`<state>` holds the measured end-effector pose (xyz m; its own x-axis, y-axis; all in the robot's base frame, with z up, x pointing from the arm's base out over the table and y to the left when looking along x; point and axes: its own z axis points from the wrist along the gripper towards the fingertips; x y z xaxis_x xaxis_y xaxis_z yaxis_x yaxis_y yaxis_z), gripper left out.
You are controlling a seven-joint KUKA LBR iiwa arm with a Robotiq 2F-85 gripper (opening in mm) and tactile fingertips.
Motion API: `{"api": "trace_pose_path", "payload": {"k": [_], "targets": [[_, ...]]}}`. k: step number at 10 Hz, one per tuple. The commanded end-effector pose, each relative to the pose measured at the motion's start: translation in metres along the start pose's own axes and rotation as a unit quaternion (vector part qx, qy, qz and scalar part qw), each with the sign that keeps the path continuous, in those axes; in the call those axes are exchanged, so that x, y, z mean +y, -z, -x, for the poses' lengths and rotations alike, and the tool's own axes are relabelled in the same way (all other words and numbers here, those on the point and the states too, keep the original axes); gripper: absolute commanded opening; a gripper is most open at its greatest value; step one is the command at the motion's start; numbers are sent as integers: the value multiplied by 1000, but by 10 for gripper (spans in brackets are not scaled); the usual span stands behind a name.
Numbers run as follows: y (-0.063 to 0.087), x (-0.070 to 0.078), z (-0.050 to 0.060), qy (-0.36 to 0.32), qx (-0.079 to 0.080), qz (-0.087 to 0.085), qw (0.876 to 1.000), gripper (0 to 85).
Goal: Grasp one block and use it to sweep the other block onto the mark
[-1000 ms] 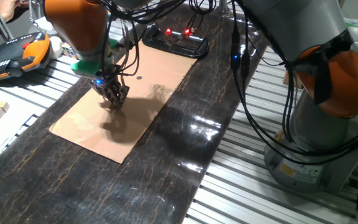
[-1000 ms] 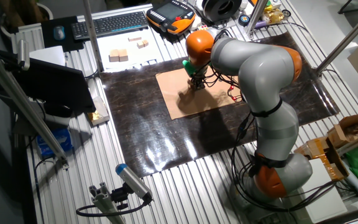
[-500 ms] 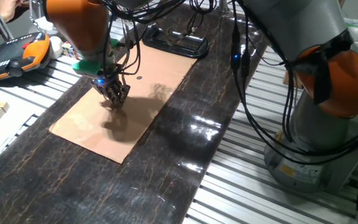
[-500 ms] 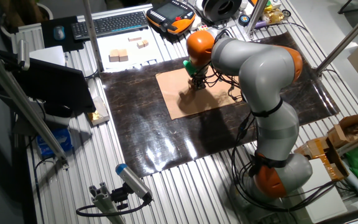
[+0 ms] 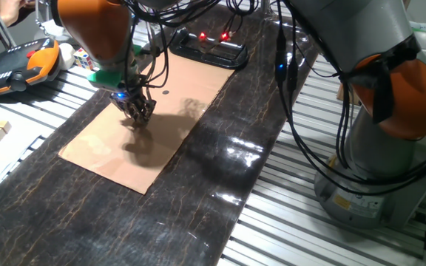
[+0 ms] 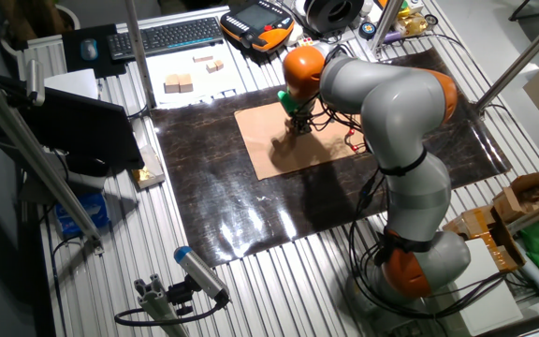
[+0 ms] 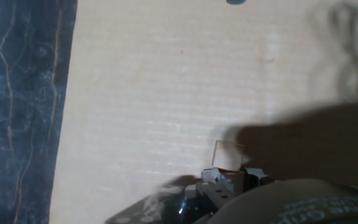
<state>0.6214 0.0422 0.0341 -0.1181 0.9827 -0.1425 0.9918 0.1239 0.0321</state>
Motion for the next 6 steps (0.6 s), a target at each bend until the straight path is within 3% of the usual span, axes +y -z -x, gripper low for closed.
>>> {"api": "trace_pose_path", "payload": {"k": [1, 6], "targets": [[-1, -1, 1, 0, -1, -1, 1000, 7], [0, -2, 9, 3, -3, 0, 1000, 7]]}}
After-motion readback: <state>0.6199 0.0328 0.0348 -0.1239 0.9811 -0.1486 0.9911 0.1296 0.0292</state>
